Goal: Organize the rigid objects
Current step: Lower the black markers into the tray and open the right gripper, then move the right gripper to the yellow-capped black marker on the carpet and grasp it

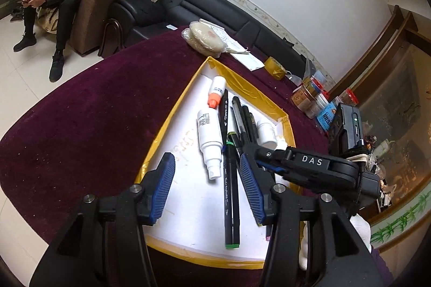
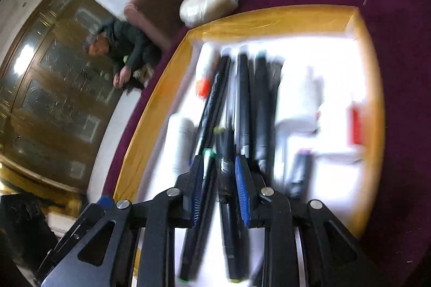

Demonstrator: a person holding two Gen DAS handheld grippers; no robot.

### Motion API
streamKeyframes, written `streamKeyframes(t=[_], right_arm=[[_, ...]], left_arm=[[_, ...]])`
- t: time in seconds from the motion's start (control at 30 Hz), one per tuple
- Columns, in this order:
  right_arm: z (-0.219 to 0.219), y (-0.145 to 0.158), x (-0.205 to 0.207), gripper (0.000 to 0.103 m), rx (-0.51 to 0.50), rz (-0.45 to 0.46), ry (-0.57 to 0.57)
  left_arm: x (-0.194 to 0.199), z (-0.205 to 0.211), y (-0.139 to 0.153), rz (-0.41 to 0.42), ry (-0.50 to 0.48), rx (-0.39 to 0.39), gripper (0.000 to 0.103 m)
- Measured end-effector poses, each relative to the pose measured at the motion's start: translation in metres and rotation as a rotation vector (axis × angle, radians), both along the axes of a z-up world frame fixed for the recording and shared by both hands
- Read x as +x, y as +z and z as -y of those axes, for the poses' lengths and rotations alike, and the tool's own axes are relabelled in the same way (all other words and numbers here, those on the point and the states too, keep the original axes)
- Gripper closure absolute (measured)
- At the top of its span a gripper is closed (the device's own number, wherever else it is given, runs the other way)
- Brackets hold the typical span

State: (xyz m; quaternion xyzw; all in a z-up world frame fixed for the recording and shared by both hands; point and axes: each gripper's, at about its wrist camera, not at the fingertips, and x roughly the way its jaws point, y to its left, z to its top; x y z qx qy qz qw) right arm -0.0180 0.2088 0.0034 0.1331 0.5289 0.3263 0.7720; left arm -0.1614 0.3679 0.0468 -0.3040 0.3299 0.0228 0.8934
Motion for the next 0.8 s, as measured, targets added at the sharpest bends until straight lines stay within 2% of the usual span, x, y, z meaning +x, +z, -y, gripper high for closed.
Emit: streamKeyframes(t=[0.07,0.2,0.37,0.5,0.6,0.67,0.8], right_arm=[[-0.003,0.003,-0.003,0.084,-0.010,0.002,0.020],[0.010,0.021,-0.004,0.084,-0.011,0.073,-0.010],[0.042,0.030,-0.010,0.084,-0.015,0.110,-0.060],[0.084,0.040,-0.025,0.082,-0.052,0.194,-0.131],[0.118,0.046,-0.037,0.082,-0.081,0.245,-0.203],[0.136,0.049,-0.042,0.080,-0.092,0.273,-0.238],[0.182,0.054,-0.056,0.069,-0.128,0.333,-0.331]], left_arm=[[-0.001,-0.001,0.000,0.000,0.007,0.006,0.054],[0.000,0.003,0.003,0.007,0.003,0.028,0.054],[0.001,0.022,0.012,0.015,-0.018,0.110,0.054],[0.003,0.039,0.016,0.026,-0.052,0.150,0.054],[0.008,0.052,0.016,0.027,-0.075,0.176,0.048],[0.017,0.065,0.016,0.012,-0.104,0.180,0.048],[0.027,0.096,0.019,-0.005,-0.176,0.190,0.048]])
